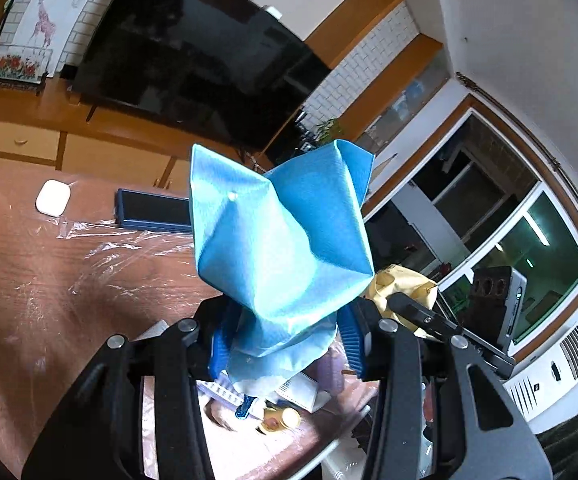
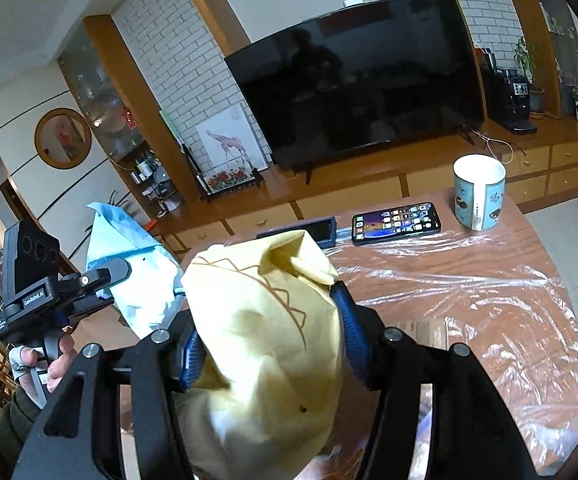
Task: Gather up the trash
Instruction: 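Carry the blue cloth and yellow bag down toward the black trash bin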
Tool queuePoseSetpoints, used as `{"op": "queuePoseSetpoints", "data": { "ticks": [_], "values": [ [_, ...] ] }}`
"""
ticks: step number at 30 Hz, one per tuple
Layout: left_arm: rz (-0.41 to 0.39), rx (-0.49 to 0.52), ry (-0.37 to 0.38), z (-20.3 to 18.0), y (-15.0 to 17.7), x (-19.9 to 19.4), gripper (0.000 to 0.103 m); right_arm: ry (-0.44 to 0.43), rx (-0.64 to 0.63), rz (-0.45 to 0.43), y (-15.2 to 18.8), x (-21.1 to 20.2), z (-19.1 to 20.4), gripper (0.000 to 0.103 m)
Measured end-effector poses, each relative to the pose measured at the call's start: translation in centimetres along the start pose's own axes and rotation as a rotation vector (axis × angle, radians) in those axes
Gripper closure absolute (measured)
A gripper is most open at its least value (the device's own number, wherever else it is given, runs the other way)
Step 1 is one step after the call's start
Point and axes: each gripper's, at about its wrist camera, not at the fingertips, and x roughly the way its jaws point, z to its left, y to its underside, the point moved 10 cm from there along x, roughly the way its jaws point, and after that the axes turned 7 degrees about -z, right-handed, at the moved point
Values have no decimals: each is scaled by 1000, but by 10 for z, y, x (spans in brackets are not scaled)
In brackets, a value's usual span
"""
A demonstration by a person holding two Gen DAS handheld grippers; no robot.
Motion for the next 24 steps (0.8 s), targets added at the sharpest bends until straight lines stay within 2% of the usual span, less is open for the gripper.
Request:
{"op": "queuePoseSetpoints", "data": {
  "ticks": [2,8,15,24],
  "values": [
    [0,9,9,-7,4,-7,57,-15,1,5,5,-8,4,47],
    [21,59,-27,-22,32,-24,57,-51,-24,37,25,-33,10,47],
    [85,76,-62,-44,89,-36,57,-85,-87,132,67,-64,9,46],
    [188,52,-68,-69,153,-44,57,-132,-67,230,110,-88,-1,46]
  ]
}}
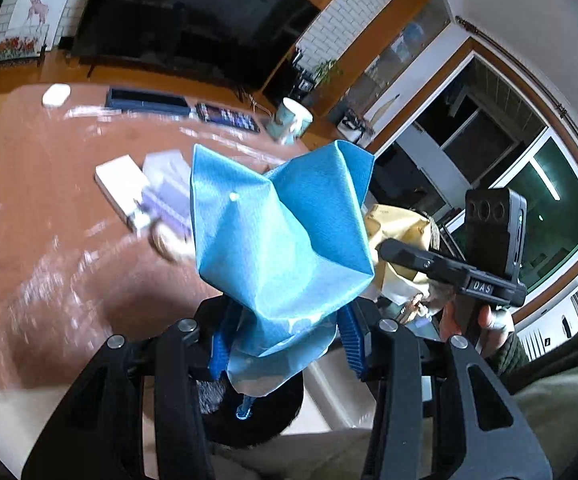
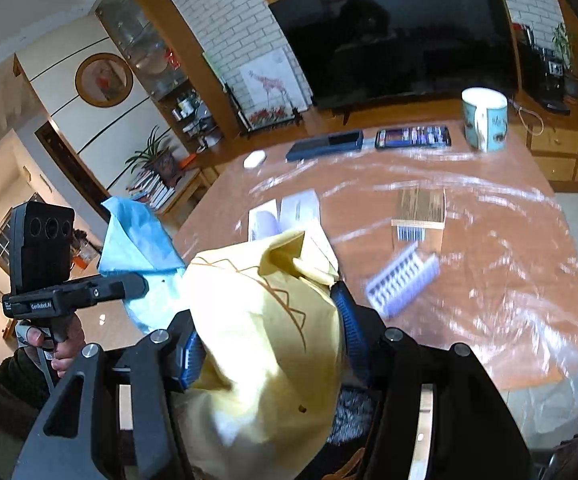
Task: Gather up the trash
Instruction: 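Carry the blue cloth and yellow bag down toward the black trash bin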
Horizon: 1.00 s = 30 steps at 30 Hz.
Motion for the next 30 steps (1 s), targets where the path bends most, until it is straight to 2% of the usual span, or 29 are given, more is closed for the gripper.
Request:
{"op": "queuePoseSetpoints", "data": {
  "ticks": [12,19,30],
  "values": [
    [131,27,-90,-9,78,29,57,0,-15,142,68,13,-11,46],
    [191,24,-130,0,99,49,57,42,-65,211,96,29,-19,46],
    [272,77,-195,21,127,72,57,76,-86,247,118,56,-30,45]
  ]
}}
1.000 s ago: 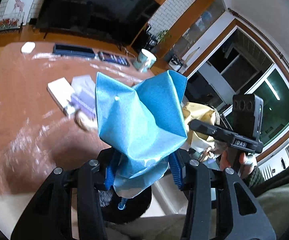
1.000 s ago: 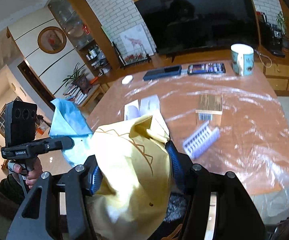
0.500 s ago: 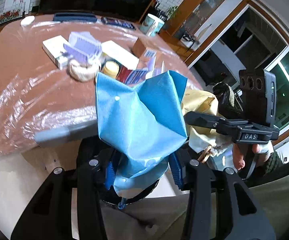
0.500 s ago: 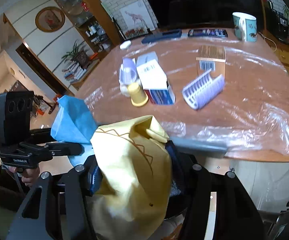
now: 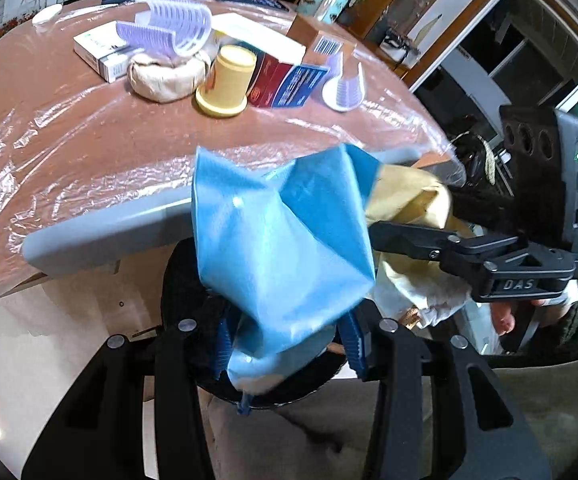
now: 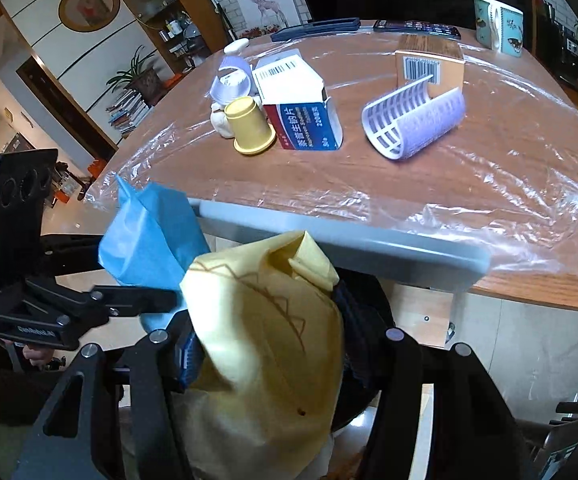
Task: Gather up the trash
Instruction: 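Carry the blue cloth and yellow bag down toward the black trash bin, then open both tools to drop the cloth and bag into the bin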
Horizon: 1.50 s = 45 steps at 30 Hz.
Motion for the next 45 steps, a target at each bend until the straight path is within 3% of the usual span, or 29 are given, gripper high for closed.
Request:
{"op": "queuePoseSetpoints", "data": {
  "ticks": [5,15,33,34,36,37,45],
  "values": [
    [35,34,-17,3,9,7,57,21,-45,15,4,5,6,45],
    [86,74,-39,10,20,17,57,16,20,56,15,25,-1,45],
    [164,182,-54,10,36,45,57,90,18,120,40,49,-16,43],
    [154,193,-46,7,35,45,55,92,19,121,40,49,-17,40],
    [141,211,-66,2,32,47,35,100,25,112,40,47,-18,30],
    [126,217,-77,3,31,45,32,103,30,105,39,46,-19,26],
    [94,173,-65,5,27,29,31,130,30,33,22,11,-26,26]
  ]
}}
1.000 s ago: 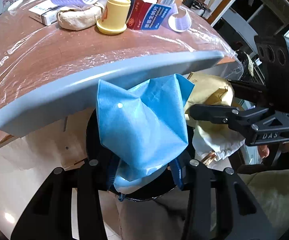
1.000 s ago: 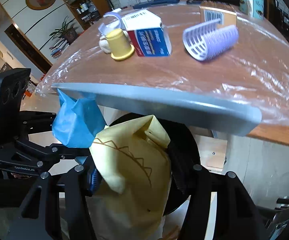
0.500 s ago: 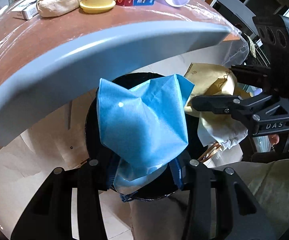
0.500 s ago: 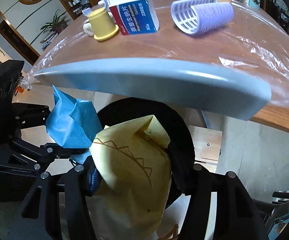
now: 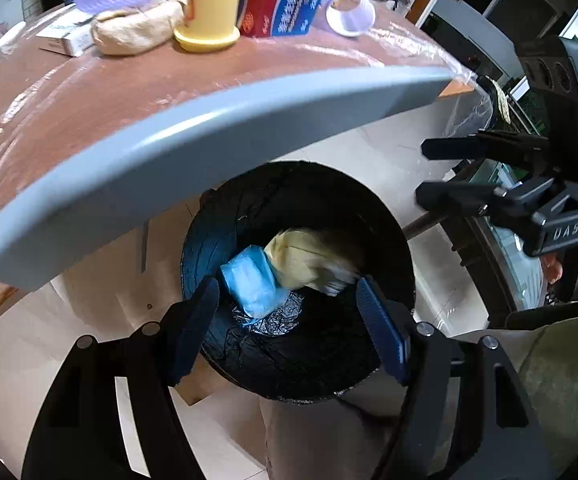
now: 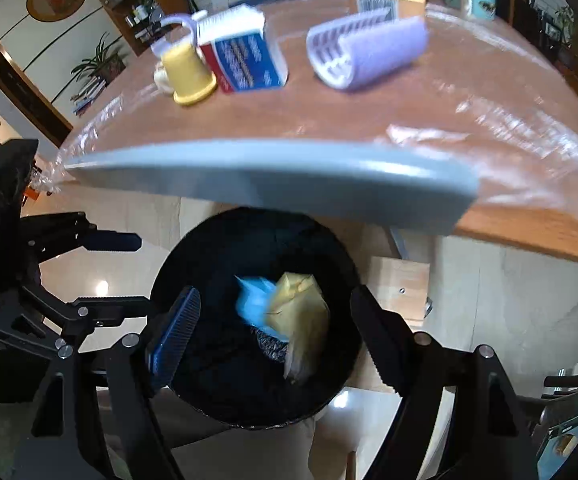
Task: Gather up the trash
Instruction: 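Open both tools to drop the cloth and bag into the bin, then raise both tools back over the table items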
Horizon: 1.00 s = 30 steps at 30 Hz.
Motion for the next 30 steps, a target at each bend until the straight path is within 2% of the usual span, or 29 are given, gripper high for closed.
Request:
{"op": "queuePoseSetpoints", "data": {
  "ticks": [3,6,7,9,12,15,16,20,23,26,30],
  "values": [
    [-44,-4,14,-2,-6,-20,31,21,-16,-61,-15,-24,0,25],
    [-106,-1,44,-7,-22,-48,30,53,-40,-150,-40,-54,2,16],
    [-127,3,54,-9,-29,-56,27,64,-50,-191,-50,-66,3,12],
    [-206,21,65,-11,-46,-83,15,94,-64,-257,-69,-84,4,6],
    [-315,39,35,-11,-74,-109,3,149,-74,-373,-99,-110,0,4],
    [-458,14,-50,8,-105,-138,2,172,-49,-466,-122,-123,-9,4],
    [-475,-6,-62,14,-113,-139,2,179,-33,-463,-128,-122,-13,4],
    [-473,-88,-98,47,-132,-135,2,215,0,-431,-146,-109,-24,4],
    [-458,-81,-159,66,-142,-126,2,210,12,-426,-158,-99,-24,4],
    [-436,-82,-178,82,-147,-116,2,214,19,-398,-167,-84,-29,4],
    [-383,-98,-116,96,-159,-97,2,246,0,-351,-181,-57,-36,4]
  ]
}}
